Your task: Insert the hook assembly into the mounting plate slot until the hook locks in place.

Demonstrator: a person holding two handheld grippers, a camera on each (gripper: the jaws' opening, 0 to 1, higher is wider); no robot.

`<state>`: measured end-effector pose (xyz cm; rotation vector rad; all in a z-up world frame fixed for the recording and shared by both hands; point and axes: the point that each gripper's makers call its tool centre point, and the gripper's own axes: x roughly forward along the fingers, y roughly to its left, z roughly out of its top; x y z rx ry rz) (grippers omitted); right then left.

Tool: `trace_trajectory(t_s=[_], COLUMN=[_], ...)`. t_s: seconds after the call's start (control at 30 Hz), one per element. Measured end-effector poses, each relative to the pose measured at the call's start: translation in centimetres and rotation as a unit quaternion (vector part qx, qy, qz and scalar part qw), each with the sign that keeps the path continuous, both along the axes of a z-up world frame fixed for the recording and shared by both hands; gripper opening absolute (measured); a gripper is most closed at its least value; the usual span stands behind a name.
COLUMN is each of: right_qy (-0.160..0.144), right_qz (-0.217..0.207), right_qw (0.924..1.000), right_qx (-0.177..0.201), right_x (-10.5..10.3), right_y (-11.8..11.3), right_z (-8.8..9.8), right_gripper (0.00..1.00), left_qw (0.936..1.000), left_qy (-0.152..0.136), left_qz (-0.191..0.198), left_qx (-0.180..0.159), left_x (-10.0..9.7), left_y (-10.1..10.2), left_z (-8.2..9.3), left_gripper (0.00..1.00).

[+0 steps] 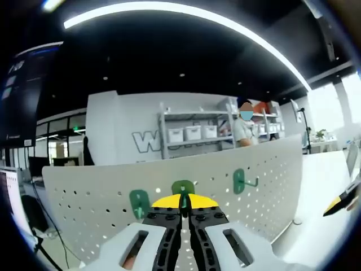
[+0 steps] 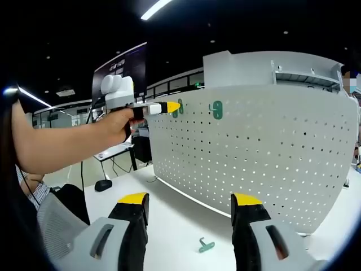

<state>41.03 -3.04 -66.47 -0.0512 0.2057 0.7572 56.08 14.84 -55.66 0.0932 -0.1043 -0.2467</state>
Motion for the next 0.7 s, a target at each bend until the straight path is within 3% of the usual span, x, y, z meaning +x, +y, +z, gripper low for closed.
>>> trace_trajectory(t_s=[0.5,0.7], right_qy=[-0.002,0.0], right_qz=[-0.001,0.0], right_qw=[1.0,1.0], right_qx=[0.007,0.007], right_x=[0.1,0.1], right_y=[-0.3,-0.2], right_z=[0.5,0.3], right_gripper=[0.57,0.56], left_qw=[0.9999,0.9996], left_qy=[0.0,0.003], left_qz=[0.016,0.017], left_qx=[0.004,0.021], left_x=[1.5,1.5], left_y=[0.5,0.2], left_z=[0.1,-0.3], left_gripper=[0.03,0.03])
